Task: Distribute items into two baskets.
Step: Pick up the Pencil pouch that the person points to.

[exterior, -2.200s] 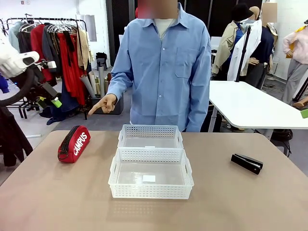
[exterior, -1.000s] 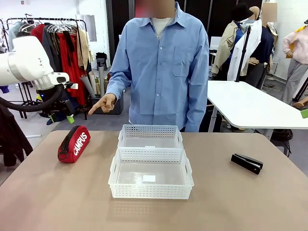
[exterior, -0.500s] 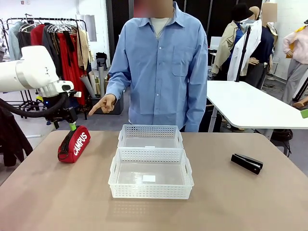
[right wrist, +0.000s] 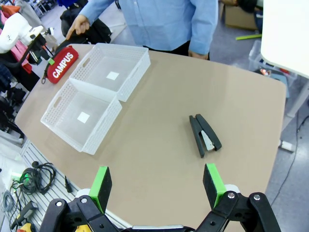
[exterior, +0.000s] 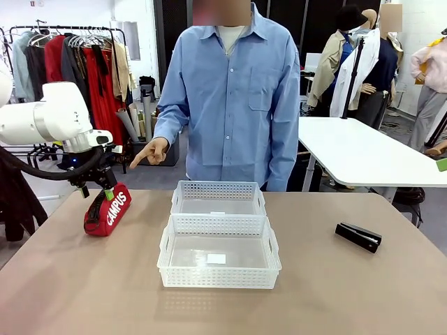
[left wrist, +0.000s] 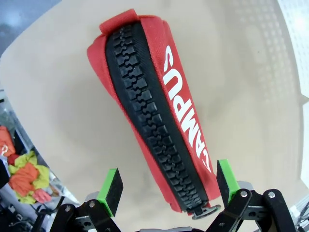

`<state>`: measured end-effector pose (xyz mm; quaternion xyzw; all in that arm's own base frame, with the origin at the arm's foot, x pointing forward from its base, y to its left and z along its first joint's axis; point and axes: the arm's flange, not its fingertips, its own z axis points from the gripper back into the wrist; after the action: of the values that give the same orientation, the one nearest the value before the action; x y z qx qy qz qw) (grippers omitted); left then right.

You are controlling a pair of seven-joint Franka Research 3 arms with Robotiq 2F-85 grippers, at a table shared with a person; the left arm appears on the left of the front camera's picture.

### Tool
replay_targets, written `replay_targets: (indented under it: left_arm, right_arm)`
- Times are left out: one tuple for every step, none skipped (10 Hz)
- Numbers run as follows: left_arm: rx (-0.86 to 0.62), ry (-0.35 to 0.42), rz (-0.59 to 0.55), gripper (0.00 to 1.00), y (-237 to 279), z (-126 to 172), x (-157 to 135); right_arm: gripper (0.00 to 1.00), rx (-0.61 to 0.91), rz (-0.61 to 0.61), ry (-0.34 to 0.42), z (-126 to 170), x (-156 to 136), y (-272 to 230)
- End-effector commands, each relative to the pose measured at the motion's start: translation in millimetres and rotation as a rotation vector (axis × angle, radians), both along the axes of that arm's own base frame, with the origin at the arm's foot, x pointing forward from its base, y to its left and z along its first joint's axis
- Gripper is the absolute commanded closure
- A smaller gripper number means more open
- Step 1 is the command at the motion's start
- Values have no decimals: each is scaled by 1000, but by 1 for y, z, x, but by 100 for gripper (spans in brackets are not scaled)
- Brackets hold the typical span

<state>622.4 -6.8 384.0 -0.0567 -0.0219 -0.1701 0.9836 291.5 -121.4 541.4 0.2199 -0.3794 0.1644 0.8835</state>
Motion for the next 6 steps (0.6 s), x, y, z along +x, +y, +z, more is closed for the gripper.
replay_targets:
  left_arm:
    - [34, 2, 24, 0, -1, -10, 0]
    - [33, 12, 25, 0, -2, -15, 0]
    - [32, 9, 18, 0, -4, -21, 0]
    - [32, -6, 11, 0, -4, -25, 0]
    - [34, -26, 8, 0, -5, -28, 0]
    - [31, -35, 6, 0, -6, -29, 0]
  right_arm:
    - [0, 16, 8, -7, 0, 0, -1]
    - [0, 16, 8, -7, 0, 0, -1]
    - [0, 16, 8, -7, 0, 0, -1]
    - [0, 16, 8, -7, 0, 0, -1]
    - [0, 16, 8, -7, 0, 0, -1]
    - [0, 16, 8, -7, 0, 0, -1]
